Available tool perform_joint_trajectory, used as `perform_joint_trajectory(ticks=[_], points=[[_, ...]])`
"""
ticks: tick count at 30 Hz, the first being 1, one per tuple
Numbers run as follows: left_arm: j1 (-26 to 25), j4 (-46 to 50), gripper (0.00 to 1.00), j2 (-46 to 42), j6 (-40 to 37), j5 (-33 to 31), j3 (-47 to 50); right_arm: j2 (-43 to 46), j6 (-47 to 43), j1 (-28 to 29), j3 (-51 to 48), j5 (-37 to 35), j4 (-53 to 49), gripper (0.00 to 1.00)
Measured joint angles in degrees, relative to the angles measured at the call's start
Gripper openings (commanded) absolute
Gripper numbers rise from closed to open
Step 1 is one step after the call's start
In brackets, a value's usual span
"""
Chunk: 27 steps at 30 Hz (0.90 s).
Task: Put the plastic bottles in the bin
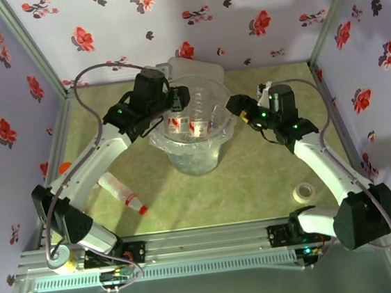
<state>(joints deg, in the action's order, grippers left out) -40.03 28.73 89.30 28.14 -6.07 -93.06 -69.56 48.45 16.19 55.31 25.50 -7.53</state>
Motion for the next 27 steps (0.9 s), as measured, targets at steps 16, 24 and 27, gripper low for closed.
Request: perform_joint_trajectory(ticks=[16, 24, 27], points=[[-2.62, -8.26, 0.27, -5.95, 2.69, -2.16, 13.49, -1.51, 0.04, 0.00, 0.00, 0.04, 0.85, 0.90], [-2.62, -9.53, 0.41, -5.88, 3.08, -2.56, 13.97, -1.64, 0.04, 0.00, 0.00, 0.04, 1.11, 0.89], [-2.73, -6.36, 0.55, -5.77, 2.32, -2.14, 11.47, -1.64, 0.04, 0.00, 0.00, 0.02, 1.16, 0.90]])
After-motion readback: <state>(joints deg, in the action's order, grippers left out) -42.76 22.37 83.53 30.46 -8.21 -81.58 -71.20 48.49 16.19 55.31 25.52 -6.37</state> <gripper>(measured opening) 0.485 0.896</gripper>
